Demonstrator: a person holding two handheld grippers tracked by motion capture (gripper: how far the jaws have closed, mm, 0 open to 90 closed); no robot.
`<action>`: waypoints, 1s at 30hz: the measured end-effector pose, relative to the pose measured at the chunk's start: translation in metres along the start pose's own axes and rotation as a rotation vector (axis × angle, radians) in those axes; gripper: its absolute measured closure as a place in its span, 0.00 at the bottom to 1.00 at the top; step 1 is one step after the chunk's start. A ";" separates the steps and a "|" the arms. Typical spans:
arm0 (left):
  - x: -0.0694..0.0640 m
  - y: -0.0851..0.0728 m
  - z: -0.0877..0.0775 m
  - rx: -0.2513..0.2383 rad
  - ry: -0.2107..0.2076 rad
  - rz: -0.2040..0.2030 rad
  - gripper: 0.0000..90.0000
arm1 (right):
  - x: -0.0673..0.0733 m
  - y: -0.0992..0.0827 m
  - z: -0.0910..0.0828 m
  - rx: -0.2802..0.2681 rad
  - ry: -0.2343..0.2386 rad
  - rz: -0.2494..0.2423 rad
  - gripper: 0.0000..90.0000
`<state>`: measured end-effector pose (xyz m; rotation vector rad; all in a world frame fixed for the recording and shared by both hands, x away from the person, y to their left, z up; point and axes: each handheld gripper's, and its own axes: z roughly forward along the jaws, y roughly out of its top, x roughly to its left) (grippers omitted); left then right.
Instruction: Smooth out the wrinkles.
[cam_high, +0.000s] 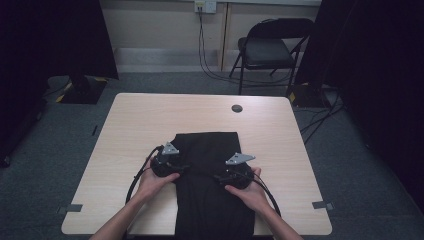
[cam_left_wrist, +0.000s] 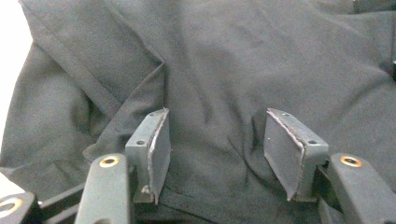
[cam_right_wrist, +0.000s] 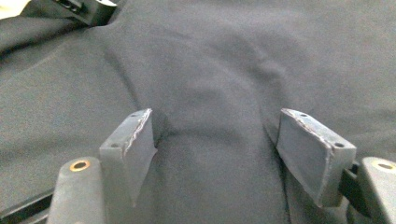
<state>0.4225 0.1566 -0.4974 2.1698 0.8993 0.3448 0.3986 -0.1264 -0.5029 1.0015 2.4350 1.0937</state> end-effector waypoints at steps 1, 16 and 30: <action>-0.004 -0.002 -0.001 -0.003 -0.003 -0.010 0.46 | 0.001 -0.001 -0.002 0.003 -0.001 -0.001 0.30; -0.052 -0.013 -0.025 0.076 -0.130 0.047 0.48 | 0.032 -0.030 -0.048 0.110 0.037 -0.028 0.30; 0.011 0.041 -0.016 -0.054 -0.032 -0.036 0.43 | -0.051 0.027 -0.016 -0.024 -0.021 0.040 0.24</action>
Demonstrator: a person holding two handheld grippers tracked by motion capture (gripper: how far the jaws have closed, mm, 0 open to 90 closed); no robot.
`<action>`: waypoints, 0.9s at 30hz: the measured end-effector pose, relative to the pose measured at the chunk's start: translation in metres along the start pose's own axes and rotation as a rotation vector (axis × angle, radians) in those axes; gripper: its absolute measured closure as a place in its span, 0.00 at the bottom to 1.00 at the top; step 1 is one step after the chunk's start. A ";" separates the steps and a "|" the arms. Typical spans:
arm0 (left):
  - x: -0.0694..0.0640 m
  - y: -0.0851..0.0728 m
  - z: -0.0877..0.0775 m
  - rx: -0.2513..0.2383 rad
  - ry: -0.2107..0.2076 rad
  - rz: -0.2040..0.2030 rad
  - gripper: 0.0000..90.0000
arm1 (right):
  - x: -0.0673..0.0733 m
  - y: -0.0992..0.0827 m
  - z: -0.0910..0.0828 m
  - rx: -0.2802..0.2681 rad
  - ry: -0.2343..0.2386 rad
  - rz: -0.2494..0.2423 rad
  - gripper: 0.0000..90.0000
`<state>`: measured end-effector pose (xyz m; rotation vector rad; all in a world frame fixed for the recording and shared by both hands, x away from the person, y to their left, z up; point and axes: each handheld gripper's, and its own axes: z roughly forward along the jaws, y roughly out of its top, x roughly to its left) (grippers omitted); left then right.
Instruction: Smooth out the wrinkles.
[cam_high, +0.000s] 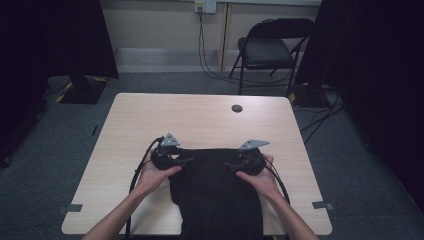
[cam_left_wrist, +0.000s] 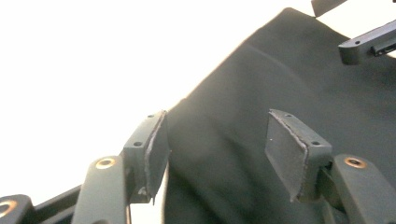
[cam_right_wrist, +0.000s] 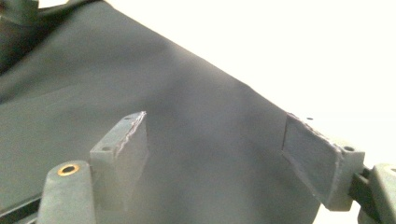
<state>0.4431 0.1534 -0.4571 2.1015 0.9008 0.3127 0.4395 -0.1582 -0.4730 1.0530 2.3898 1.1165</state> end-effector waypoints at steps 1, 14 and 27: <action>0.009 0.001 0.004 -0.002 -0.003 -0.034 0.40 | -0.005 0.003 0.005 -0.005 -0.005 0.005 0.23; 0.015 -0.017 0.039 0.076 -0.007 -0.012 0.34 | -0.030 0.003 0.044 0.049 0.003 0.025 0.23; -0.002 -0.027 0.029 0.074 -0.118 0.001 0.94 | -0.005 -0.008 0.024 0.057 0.096 -0.054 0.90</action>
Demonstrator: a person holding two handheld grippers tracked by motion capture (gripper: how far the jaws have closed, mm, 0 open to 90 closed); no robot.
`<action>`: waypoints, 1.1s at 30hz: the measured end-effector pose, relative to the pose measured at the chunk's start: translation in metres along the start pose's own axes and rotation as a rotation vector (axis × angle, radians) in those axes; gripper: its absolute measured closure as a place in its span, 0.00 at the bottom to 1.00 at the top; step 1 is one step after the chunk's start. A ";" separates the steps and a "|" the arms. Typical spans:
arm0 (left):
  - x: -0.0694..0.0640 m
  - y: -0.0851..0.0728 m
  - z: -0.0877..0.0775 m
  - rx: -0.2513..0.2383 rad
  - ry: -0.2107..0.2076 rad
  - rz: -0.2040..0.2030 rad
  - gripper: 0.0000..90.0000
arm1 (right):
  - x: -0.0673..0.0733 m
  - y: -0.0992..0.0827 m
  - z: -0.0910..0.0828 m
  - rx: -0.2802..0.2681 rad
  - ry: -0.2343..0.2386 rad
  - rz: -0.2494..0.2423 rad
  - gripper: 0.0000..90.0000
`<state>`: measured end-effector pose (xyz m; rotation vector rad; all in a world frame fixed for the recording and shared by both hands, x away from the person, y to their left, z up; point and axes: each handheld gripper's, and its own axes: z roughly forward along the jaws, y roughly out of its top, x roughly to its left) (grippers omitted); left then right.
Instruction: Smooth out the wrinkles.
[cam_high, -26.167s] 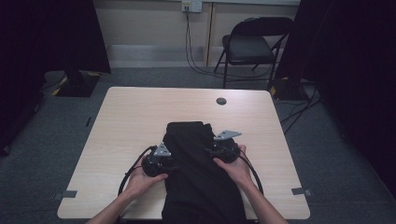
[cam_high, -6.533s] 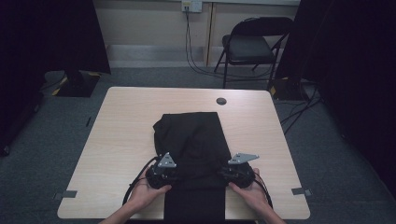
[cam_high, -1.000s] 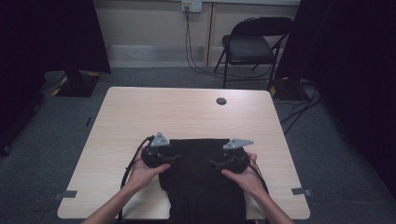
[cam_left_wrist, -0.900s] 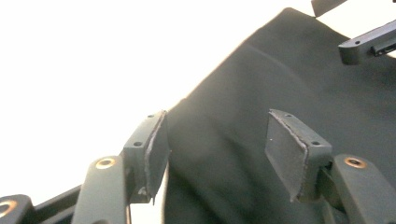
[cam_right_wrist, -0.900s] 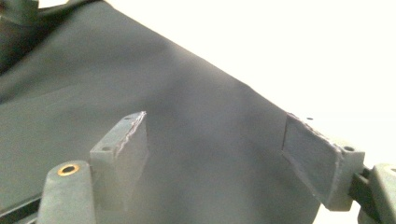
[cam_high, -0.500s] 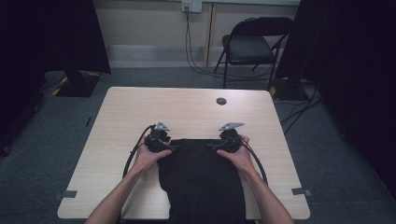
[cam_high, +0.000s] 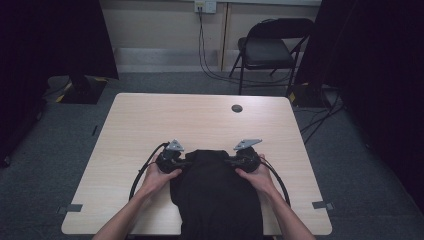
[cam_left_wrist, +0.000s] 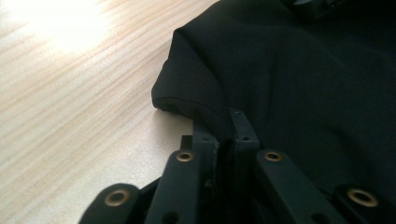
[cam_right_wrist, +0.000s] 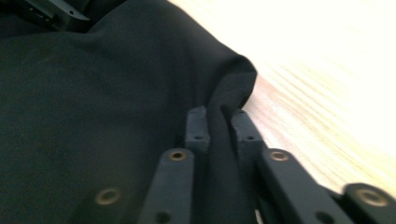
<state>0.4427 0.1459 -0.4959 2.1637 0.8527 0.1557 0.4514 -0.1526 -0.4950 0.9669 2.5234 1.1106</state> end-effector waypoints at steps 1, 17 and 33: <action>0.003 0.001 -0.001 -0.003 -0.005 -0.014 0.95 | -0.001 0.000 -0.001 -0.003 0.003 0.009 0.91; 0.025 0.044 -0.045 -0.247 0.091 -0.076 0.96 | -0.023 0.062 -0.038 -0.180 -0.037 0.068 0.93; 0.038 0.120 -0.072 -0.354 0.193 -0.045 0.96 | -0.040 0.129 -0.071 -0.267 -0.153 0.025 0.94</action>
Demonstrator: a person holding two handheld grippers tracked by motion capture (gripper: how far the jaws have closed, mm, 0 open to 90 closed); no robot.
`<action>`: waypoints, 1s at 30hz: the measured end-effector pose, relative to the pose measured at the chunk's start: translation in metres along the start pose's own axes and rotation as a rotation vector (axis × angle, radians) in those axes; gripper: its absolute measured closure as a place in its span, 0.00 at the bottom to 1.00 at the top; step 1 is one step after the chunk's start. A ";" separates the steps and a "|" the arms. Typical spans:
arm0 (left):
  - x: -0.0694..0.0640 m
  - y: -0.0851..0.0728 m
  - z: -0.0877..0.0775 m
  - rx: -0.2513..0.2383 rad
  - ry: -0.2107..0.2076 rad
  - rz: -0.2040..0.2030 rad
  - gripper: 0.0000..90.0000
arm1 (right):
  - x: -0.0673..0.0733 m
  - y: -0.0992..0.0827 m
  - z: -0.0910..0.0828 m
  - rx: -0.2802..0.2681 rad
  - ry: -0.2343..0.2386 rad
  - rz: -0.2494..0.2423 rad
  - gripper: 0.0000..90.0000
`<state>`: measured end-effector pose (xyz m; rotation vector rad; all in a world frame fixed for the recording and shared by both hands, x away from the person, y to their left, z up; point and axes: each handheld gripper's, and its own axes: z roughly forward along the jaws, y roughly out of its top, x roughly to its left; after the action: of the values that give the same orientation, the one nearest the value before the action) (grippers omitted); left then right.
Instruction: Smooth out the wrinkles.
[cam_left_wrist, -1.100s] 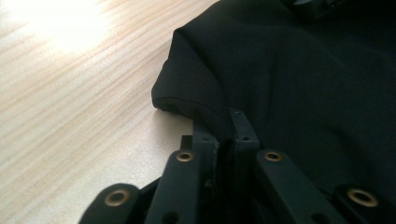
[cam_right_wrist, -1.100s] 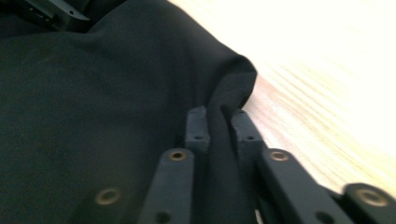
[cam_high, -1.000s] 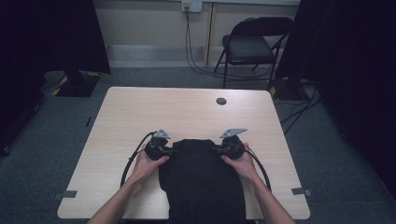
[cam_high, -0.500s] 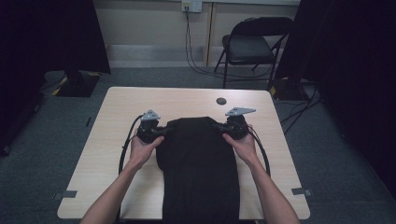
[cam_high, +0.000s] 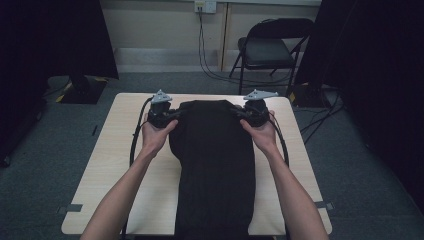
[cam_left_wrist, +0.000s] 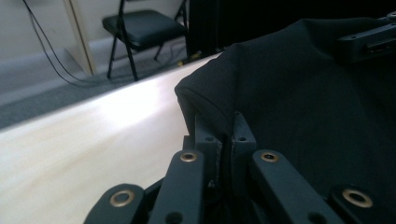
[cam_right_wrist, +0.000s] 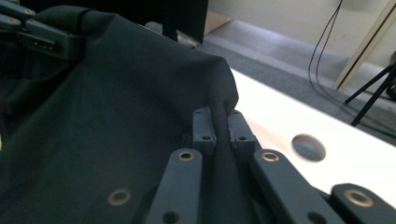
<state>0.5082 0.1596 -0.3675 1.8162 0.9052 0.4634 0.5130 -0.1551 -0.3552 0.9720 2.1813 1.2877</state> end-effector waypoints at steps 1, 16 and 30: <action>-0.001 0.006 0.000 -0.001 0.024 0.031 0.96 | 0.000 0.006 -0.002 -0.004 -0.014 -0.012 0.94; -0.008 0.000 -0.015 -0.045 -0.059 0.064 0.96 | -0.001 0.002 -0.011 -0.036 0.007 -0.003 0.94; -0.047 -0.077 -0.069 -0.001 -0.184 0.095 0.95 | 0.056 -0.070 -0.051 -0.049 0.155 -0.029 0.93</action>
<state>0.4030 0.1830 -0.4042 1.8731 0.6949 0.3487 0.4174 -0.1658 -0.3932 0.8437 2.2583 1.4391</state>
